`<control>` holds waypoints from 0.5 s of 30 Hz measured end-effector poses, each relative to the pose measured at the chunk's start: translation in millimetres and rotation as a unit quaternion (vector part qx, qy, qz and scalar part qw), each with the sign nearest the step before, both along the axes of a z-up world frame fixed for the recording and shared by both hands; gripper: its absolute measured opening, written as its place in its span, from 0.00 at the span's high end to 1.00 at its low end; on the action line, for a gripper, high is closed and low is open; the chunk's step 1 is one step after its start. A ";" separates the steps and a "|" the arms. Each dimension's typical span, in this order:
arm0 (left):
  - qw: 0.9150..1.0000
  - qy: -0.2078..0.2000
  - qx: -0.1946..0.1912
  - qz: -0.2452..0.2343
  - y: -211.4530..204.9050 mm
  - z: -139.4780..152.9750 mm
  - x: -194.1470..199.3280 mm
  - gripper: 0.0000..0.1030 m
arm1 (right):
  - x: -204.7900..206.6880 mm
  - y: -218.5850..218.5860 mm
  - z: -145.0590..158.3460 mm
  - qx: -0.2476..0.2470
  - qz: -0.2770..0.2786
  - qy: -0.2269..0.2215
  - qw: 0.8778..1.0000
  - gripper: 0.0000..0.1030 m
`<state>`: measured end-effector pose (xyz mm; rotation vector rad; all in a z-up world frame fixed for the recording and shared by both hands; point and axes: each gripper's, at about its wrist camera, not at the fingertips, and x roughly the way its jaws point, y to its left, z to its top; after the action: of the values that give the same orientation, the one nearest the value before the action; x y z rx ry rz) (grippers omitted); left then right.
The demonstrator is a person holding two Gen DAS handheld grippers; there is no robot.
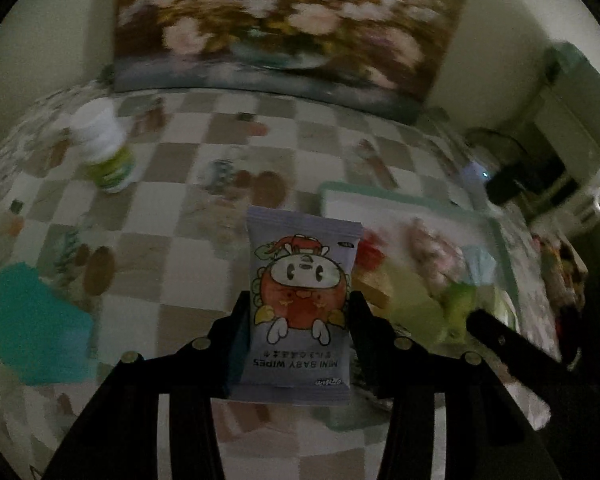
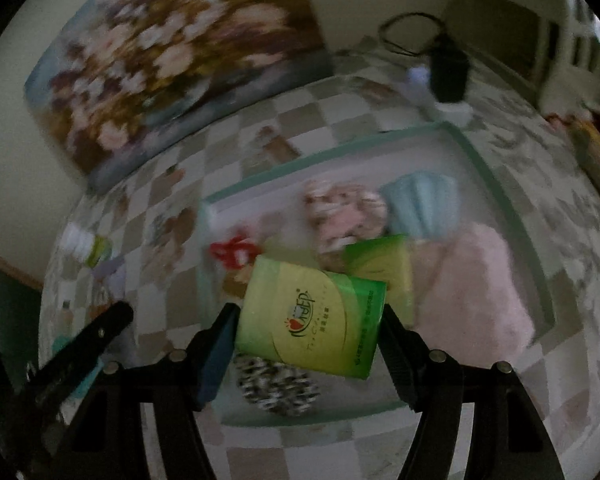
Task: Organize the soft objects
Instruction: 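Carry the wipes pouch with the left tool while the right tool carries the tissue pack into the tray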
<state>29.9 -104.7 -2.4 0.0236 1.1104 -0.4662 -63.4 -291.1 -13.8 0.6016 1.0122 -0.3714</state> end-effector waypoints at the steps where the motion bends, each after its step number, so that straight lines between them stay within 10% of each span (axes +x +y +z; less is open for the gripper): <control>1: 1.000 0.001 -0.001 -0.009 -4.6 -0.6 -2.6 0.53 | -2.7 -5.1 -1.5 0.004 -0.008 0.000 1.000 0.31; 15: 0.998 -0.011 -0.020 -0.056 -55.9 -12.6 -7.2 0.53 | -16.6 -29.1 -9.2 0.019 -0.047 0.002 0.999 0.31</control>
<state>22.7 -160.6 -14.9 0.0568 1.0811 -0.5874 -80.0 -320.2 -23.0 0.6848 0.9982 -0.4359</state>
